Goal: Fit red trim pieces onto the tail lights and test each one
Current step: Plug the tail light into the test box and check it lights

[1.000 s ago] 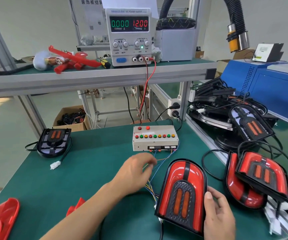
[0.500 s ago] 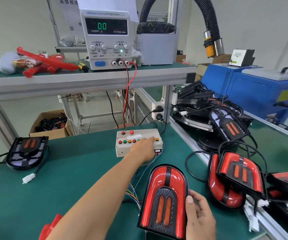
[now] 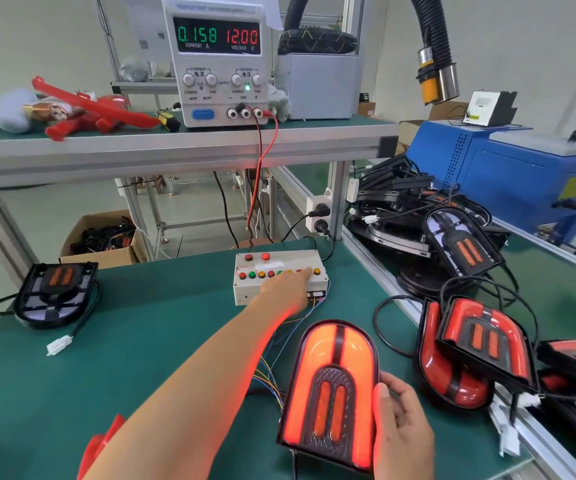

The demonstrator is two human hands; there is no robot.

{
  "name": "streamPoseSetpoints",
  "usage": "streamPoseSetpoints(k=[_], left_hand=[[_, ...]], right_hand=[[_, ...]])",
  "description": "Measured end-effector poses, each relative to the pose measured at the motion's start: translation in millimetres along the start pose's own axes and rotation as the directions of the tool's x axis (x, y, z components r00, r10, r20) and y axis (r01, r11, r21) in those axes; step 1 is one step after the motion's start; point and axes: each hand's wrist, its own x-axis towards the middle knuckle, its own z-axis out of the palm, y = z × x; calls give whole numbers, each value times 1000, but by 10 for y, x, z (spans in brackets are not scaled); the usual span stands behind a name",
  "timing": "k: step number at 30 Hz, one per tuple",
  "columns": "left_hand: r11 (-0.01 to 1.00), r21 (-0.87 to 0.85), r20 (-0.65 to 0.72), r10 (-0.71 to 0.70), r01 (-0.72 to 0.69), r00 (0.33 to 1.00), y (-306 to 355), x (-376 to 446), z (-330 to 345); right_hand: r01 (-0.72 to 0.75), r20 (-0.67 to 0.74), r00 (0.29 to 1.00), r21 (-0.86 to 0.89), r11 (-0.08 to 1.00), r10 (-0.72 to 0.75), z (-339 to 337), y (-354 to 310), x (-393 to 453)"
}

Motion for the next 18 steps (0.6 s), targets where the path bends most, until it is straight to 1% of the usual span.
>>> streamPoseSetpoints(k=[5,7,10,18], left_hand=[[999,-37,-9,31,-31,999,-10,-31,38],[999,-4,-15,37,-37,999,-8,-35,51],[999,51,-19,11,-10,1000,19,-28,43],[995,99,3,-13,12,1000,19,8,34]], right_hand=[[-3,25,1000,13,1000,3,-12,8,-14],[-2,20,1000,14,1000,2,-13,13,-6],[-22,23,1000,26,999,22,-10,14,5],[-23,25,999,36,999,22,-11,40,12]])
